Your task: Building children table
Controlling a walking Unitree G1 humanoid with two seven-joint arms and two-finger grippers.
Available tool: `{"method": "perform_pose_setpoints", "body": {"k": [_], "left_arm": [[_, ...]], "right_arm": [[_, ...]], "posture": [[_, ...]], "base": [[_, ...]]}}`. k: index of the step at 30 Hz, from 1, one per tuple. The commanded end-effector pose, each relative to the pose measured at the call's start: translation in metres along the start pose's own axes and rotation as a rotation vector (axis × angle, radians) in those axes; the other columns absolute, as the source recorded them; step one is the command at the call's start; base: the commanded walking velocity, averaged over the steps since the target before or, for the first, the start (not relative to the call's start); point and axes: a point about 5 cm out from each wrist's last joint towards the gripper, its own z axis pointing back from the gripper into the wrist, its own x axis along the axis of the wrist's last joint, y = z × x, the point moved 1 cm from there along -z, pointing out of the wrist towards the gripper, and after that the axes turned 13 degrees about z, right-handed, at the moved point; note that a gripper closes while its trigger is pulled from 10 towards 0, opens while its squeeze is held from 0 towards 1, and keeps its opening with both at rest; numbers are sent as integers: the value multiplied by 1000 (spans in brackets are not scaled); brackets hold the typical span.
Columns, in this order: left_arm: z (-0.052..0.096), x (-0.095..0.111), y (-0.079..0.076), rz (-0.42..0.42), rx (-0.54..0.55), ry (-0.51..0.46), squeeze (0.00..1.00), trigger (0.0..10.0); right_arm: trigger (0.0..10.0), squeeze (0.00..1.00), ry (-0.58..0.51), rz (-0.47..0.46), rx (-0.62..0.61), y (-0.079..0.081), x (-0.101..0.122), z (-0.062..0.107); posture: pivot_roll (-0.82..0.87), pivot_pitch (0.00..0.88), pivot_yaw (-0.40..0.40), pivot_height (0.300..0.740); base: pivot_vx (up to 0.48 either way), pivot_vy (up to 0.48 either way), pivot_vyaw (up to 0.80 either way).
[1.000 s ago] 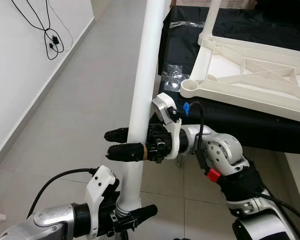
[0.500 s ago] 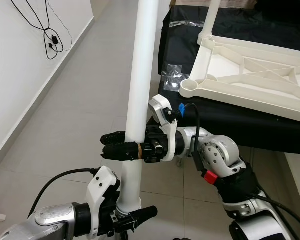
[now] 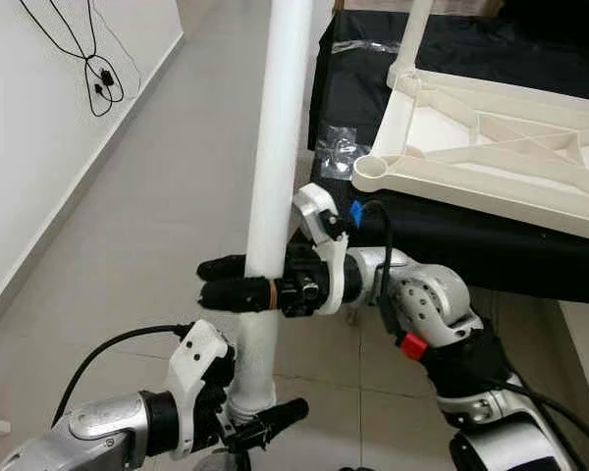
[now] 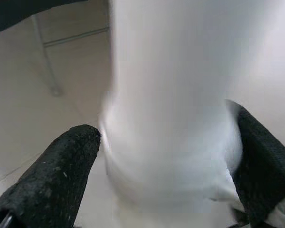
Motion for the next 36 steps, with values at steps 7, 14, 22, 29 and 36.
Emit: {"method": "perform_pose_setpoints", "body": {"k": [7,14,22,29,36], "left_arm": [[19,-11,13,23,202,-59,0,10000],[18,0,32,-27,465,-229,0,10000],[-1,61,25,-149,641,-557,0,10000],[-7,82,26,-222,718,-647,0,10000],[-10,96,27,-265,754,-699,0,10000]], "right_arm": [[0,0,53,158,-428,-44,18,67],[0,0,37,358,-1005,-72,42,101],[10000,0,-86,611,-1387,-57,69,109],[10000,0,-90,642,-1443,-56,63,98],[10000,0,-82,659,-1449,-51,53,79]], "posture": [[121,147,-47,740],[114,121,-47,740],[111,100,-46,740],[108,93,-49,740],[107,93,-52,740]], "base": [[0,0,0],[0,0,0],[0,0,0],[0,0,-753],[122,0,0]]}}
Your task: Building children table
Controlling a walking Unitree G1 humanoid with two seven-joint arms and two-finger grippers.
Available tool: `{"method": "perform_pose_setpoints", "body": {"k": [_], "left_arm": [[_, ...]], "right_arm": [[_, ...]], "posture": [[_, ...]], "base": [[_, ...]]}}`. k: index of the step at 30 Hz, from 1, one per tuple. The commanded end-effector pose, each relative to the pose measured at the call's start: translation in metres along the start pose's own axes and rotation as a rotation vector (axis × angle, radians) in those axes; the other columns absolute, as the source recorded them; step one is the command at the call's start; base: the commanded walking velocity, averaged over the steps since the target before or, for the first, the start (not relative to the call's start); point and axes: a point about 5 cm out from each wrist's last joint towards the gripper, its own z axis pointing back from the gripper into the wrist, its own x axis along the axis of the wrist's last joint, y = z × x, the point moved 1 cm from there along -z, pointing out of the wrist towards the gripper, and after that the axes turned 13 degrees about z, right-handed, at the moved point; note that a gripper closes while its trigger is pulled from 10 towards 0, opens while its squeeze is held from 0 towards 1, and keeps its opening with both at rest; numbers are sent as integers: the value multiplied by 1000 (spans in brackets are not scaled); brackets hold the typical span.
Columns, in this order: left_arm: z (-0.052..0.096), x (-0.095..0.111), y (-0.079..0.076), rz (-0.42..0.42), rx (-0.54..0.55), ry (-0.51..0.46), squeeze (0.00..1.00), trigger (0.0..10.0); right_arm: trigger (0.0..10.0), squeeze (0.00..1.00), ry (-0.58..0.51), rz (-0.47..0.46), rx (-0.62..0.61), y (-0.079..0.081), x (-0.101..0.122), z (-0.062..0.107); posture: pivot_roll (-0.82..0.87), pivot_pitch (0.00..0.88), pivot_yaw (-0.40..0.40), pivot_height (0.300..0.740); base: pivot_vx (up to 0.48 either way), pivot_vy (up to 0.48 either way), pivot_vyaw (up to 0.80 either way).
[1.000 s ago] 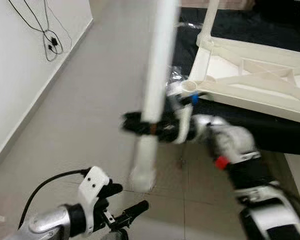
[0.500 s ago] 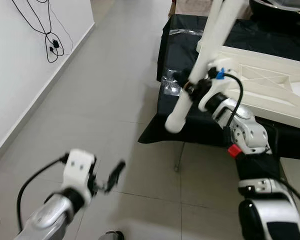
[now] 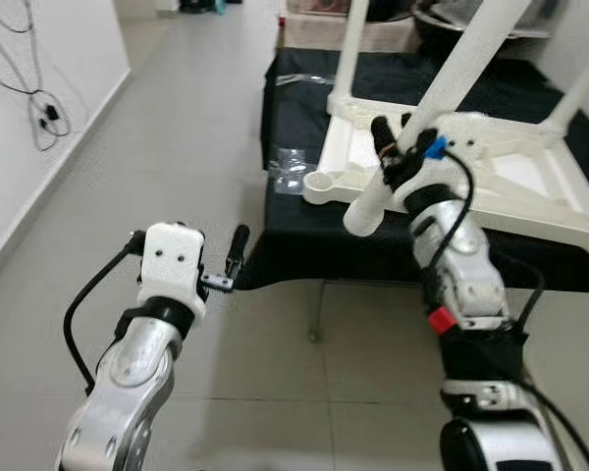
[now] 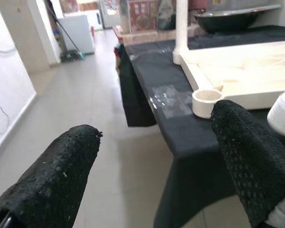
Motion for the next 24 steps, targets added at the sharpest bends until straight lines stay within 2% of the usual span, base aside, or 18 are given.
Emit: {"method": "perform_pose_setpoints", "body": {"k": [1,6,12,24], "left_arm": [[0,-4,3,-23,24,11,0,10000],[1,-6,-2,-30,3,17,0,10000],[2,-10,-5,-40,-13,25,0,10000],[-1,-8,-9,-25,-22,16,0,10000]], "right_arm": [[10000,0,-47,22,-10,2,10,0],[10000,0,-38,0,-35,3,10,1],[10000,0,-60,30,-70,-1,15,-3],[10000,0,-73,28,-78,0,18,-6]], "posture": [[107,93,-52,740],[108,103,-56,740],[111,106,-57,740],[113,117,-61,740]], "base": [[307,0,0],[348,0,0],[368,0,-465],[378,0,0]]}}
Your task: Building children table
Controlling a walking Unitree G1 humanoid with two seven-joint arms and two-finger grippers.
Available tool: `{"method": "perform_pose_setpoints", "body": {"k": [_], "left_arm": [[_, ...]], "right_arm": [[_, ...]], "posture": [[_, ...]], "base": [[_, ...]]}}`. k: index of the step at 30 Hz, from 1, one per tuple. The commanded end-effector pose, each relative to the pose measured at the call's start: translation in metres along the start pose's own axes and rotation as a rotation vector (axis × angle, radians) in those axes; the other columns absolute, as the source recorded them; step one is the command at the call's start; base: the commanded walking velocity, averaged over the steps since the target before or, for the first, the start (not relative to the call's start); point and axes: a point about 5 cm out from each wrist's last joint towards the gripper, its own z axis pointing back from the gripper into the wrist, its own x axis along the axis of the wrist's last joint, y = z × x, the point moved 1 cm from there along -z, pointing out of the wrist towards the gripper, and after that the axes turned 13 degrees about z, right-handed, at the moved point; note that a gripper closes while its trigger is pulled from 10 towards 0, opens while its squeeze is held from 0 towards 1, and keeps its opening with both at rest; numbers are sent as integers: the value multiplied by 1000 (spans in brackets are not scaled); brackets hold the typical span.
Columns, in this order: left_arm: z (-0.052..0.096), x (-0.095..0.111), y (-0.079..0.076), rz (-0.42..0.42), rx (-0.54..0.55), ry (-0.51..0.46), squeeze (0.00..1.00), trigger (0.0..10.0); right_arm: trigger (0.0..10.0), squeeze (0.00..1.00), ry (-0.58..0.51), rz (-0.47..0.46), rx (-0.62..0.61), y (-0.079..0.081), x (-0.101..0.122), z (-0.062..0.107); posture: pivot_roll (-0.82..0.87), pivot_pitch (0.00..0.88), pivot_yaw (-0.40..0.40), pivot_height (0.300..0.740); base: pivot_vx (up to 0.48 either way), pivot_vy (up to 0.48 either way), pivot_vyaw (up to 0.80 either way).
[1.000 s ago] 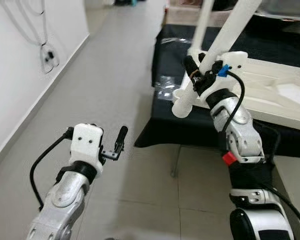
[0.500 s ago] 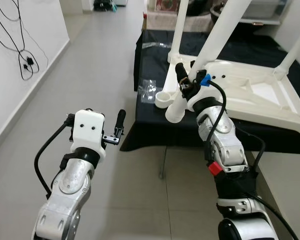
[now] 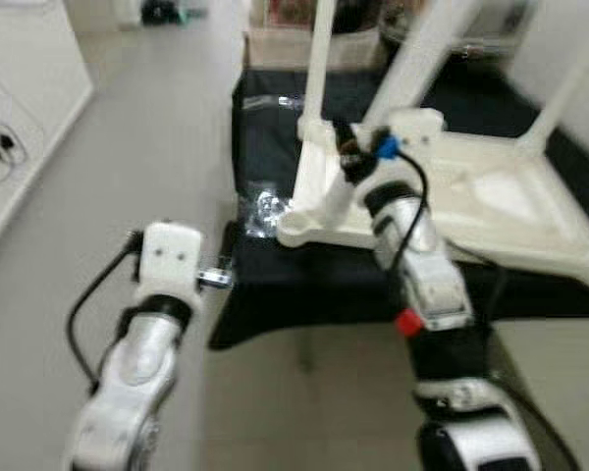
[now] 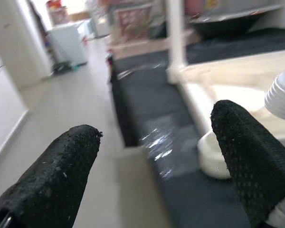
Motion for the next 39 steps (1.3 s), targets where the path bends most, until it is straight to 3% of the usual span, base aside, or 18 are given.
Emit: {"method": "perform_pose_setpoints", "body": {"k": [1,6,11,14,18,24,31,35,39], "left_arm": [[2,-4,-5,4,-12,16,0,10000],[1,-4,-4,1,-8,16,0,10000],[-1,-3,-1,17,18,16,0,10000],[0,-5,-2,13,11,23,0,10000],[2,-7,-4,16,8,28,0,10000],[8,-10,-10,31,-1,44,0,10000],[12,-12,-12,45,-2,59,0,10000],[14,-12,-13,48,0,65,0,10000],[19,-15,-18,59,-5,85,0,10000]], "right_arm": [[10000,0,-15,10,-48,-13,1,2],[10000,0,-42,-30,-51,-14,6,0],[10000,0,-117,-102,18,-16,27,-15],[10000,0,-111,-152,109,-10,27,-24],[10000,0,-96,-180,133,-11,25,-31],[10000,0,-52,-119,125,-15,18,-47],[10000,0,-28,-70,155,-17,15,-54],[10000,0,4,-58,169,-22,11,-59],[10000,0,59,-100,315,-24,2,-63]], "posture": [[113,116,-62,740],[115,120,-62,740],[115,125,-61,740],[112,126,-63,740],[112,131,-66,740],[111,155,-82,740],[108,167,-85,740],[105,178,-86,740],[105,197,-92,740]], "base": [[375,0,0],[341,0,0],[0,0,0],[0,0,0],[0,0,0],[0,0,538],[0,0,768],[0,0,0],[0,0,0]]}}
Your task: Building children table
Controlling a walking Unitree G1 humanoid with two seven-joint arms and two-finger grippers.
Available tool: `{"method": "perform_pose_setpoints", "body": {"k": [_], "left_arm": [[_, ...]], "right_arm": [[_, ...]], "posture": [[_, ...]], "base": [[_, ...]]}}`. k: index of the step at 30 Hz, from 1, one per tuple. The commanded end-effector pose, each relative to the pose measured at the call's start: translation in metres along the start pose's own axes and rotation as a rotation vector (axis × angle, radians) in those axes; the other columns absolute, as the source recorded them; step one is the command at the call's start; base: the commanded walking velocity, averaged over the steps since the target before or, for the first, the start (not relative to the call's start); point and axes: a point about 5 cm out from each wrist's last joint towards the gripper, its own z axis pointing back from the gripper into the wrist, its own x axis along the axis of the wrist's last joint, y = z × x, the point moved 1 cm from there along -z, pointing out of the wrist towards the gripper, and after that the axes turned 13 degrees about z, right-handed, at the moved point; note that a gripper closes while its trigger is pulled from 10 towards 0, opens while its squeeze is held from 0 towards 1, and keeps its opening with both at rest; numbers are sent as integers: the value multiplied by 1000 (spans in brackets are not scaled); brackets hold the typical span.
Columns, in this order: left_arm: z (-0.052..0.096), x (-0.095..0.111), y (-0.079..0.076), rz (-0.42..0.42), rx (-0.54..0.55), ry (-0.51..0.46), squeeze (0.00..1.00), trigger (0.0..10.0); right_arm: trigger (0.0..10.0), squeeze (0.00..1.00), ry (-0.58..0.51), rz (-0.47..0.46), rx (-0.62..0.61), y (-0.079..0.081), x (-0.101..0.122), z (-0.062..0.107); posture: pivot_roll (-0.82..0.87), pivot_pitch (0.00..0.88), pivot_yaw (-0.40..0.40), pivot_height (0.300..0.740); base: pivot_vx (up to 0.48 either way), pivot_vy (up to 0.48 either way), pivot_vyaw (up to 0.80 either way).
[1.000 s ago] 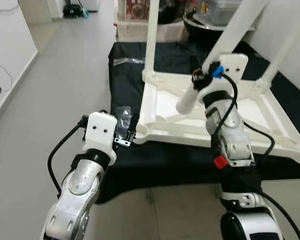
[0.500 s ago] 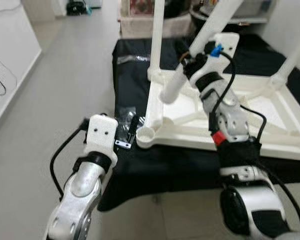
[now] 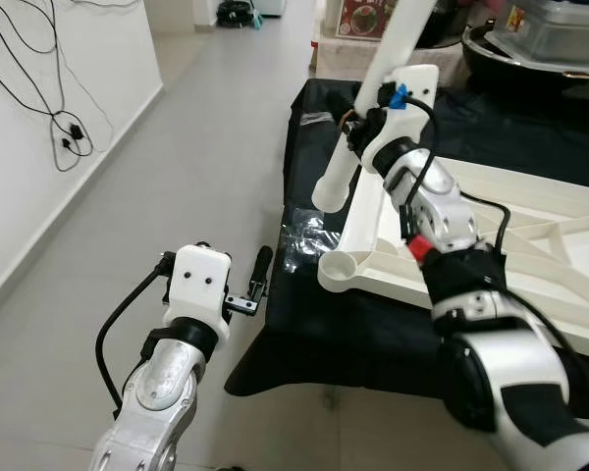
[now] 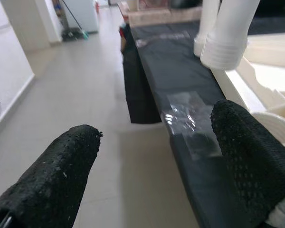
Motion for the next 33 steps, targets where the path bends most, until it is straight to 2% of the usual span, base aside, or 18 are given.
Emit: {"method": "perform_pose_setpoints", "body": {"k": [1,6,9,12,14,15,16,17,21,28,33], "left_arm": [[4,0,-4,2,-6,8,0,10000],[9,-2,-6,2,-4,28,0,10000],[11,-4,-5,8,-2,37,0,10000],[12,-4,-3,19,5,46,0,10000],[12,-4,-3,19,5,46,0,10000],[13,-4,-2,21,4,49,0,10000],[14,-5,-2,19,1,51,0,10000],[14,-5,-2,19,1,51,0,10000],[18,-5,-5,26,-8,60,0,10000],[24,-5,-9,47,-18,72,0,10000],[33,-7,-14,57,-27,96,0,10000]], "right_arm": [[10000,0,23,-38,76,-2,-4,1],[10000,0,13,27,201,-5,0,2],[10000,0,8,-24,242,-9,2,5],[10000,0,-26,-117,383,-13,6,12],[10000,0,-26,-117,383,-13,6,12],[10000,0,-84,-147,513,-11,13,18],[10000,0,-105,-143,570,-10,16,21],[10000,0,-105,-143,570,-10,16,21],[10000,0,-78,-91,737,2,7,28],[10000,0,-69,-73,797,10,-3,30],[10000,0,-60,-79,712,8,-4,23]], "posture": [[106,204,-92,740],[111,218,-93,740],[114,221,-91,740],[118,221,-87,740],[118,221,-87,740],[118,215,-84,740],[118,215,-84,740],[118,215,-84,740],[120,215,-79,740],[131,223,-79,740],[147,242,-74,740]], "base": [[0,0,0],[0,0,0],[0,0,0],[0,0,0],[0,0,0],[0,0,0],[0,0,0],[0,0,0],[0,0,0],[0,0,0],[0,65,0]]}}
